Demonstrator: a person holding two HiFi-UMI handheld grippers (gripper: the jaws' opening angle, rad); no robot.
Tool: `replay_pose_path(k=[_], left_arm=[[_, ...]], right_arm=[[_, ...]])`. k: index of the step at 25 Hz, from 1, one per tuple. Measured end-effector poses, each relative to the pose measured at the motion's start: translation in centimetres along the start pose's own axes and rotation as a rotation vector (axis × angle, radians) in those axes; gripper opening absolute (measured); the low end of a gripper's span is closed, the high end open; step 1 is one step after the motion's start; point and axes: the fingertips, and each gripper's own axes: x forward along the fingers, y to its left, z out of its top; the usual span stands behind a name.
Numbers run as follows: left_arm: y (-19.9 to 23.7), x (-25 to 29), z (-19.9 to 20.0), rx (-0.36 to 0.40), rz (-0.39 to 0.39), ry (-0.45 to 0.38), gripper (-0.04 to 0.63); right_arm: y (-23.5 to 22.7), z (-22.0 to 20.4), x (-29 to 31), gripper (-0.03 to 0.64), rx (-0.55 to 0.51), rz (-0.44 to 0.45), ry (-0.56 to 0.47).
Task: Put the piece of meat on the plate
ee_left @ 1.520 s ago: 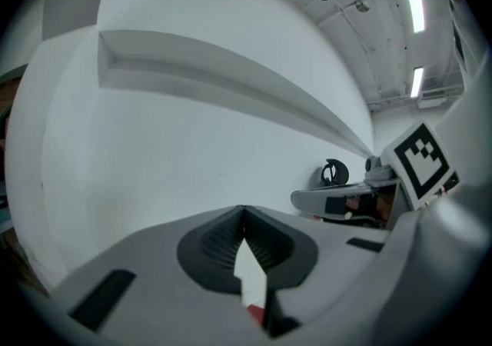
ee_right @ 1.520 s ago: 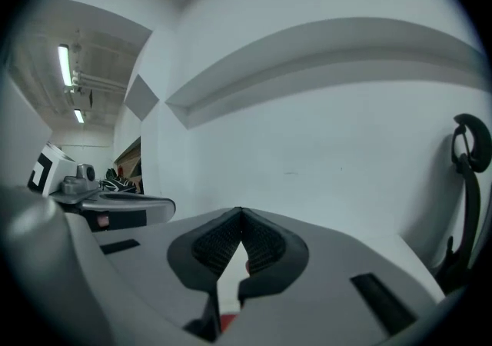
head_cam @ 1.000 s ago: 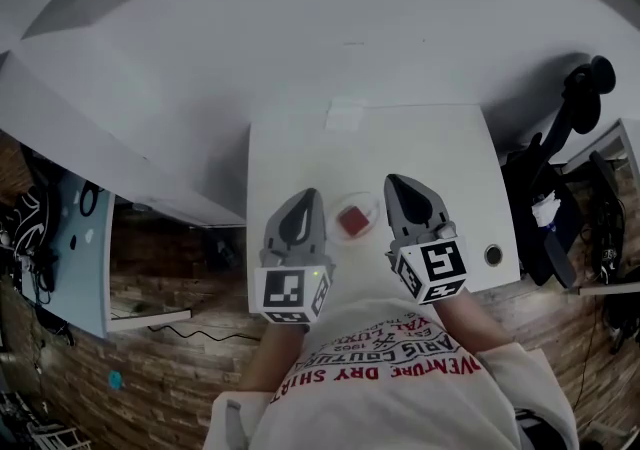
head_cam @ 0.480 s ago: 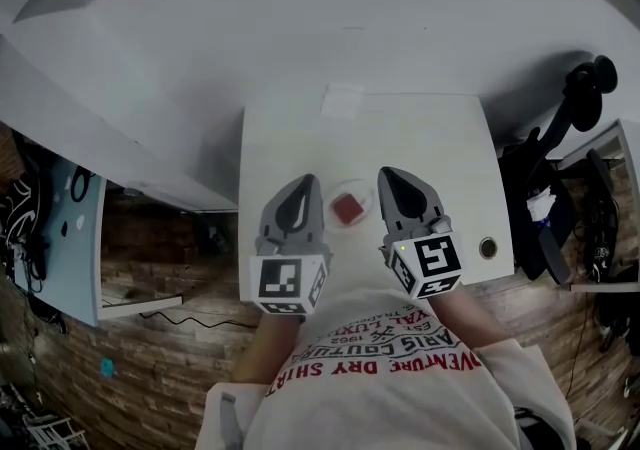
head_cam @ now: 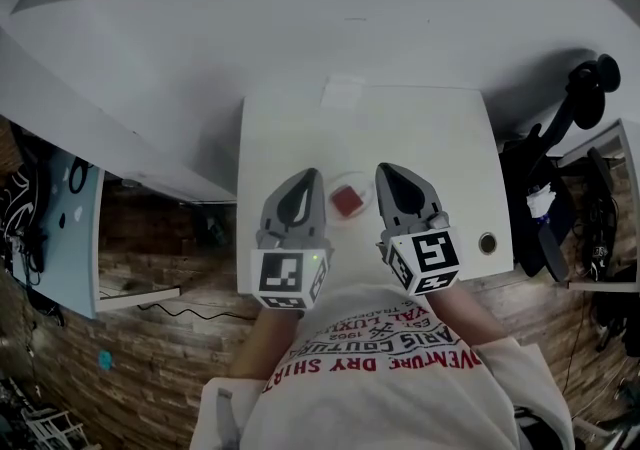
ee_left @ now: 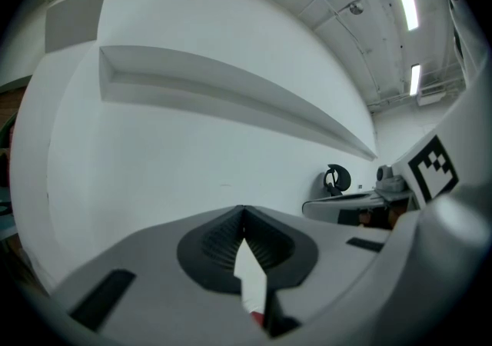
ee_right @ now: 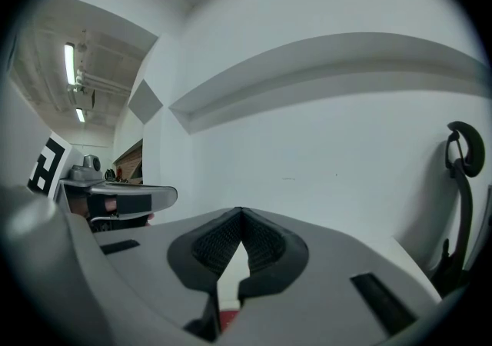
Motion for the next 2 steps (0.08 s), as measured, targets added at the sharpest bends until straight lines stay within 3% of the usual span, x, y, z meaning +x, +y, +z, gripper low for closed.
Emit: replay_pose_path(k=[2], left_arm=[[-0.12, 0.03, -0.04, 0.002, -0.001, 0.002, 0.005]], right_arm=[[0.11, -0.10, 0.00, 0.012, -0.002, 0.004, 0.003]])
